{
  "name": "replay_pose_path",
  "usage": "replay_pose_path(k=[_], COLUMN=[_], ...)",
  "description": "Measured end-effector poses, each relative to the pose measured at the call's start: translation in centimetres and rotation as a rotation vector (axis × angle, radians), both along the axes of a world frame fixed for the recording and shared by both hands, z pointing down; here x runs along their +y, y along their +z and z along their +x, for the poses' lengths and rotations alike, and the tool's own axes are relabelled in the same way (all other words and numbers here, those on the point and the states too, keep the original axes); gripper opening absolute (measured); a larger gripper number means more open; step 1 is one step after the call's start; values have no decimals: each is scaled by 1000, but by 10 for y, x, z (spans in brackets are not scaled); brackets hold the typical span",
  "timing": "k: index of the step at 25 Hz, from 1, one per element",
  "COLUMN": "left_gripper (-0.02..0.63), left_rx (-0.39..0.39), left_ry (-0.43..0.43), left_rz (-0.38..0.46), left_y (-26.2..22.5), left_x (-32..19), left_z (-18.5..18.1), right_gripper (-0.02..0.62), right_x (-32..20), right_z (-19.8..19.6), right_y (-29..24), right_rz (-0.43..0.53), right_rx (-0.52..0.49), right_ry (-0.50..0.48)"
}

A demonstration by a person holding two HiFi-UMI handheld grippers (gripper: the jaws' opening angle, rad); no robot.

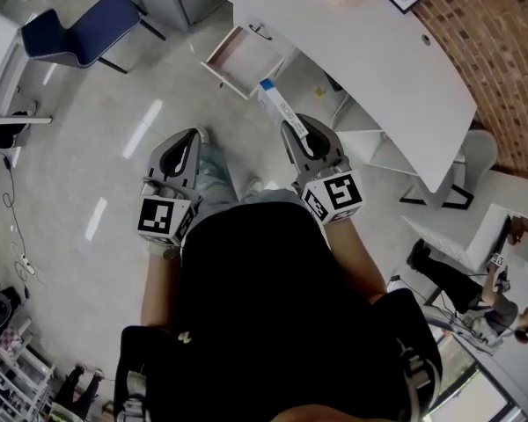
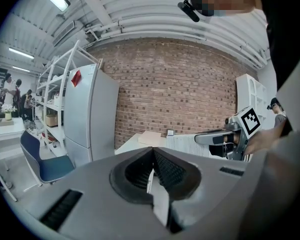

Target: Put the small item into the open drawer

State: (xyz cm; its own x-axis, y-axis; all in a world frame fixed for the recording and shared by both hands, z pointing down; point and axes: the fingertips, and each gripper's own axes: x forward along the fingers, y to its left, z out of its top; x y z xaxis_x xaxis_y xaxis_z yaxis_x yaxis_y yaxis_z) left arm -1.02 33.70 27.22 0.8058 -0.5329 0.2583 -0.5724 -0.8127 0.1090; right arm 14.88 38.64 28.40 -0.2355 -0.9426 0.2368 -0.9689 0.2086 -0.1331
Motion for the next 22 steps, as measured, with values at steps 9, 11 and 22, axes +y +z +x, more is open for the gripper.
replay_pose_path(k=[9,11,22], left_gripper=[2,2,3], left_rx=[5,5,3], left_ry=[74,90,123], left_rz=[-7,-9,-52], left_y=[2,0,9], left_x=[-126,-155,-256], left_z=[-16,-23,-53], right_gripper=[101,101,101], right_x=[-109,-135,-238], right_z=[-17,-23,-50], right_y=[8,8,20], right_rz=[-49,-61,-131], right_rx=[34,37,38], right_ry=[43,55,108])
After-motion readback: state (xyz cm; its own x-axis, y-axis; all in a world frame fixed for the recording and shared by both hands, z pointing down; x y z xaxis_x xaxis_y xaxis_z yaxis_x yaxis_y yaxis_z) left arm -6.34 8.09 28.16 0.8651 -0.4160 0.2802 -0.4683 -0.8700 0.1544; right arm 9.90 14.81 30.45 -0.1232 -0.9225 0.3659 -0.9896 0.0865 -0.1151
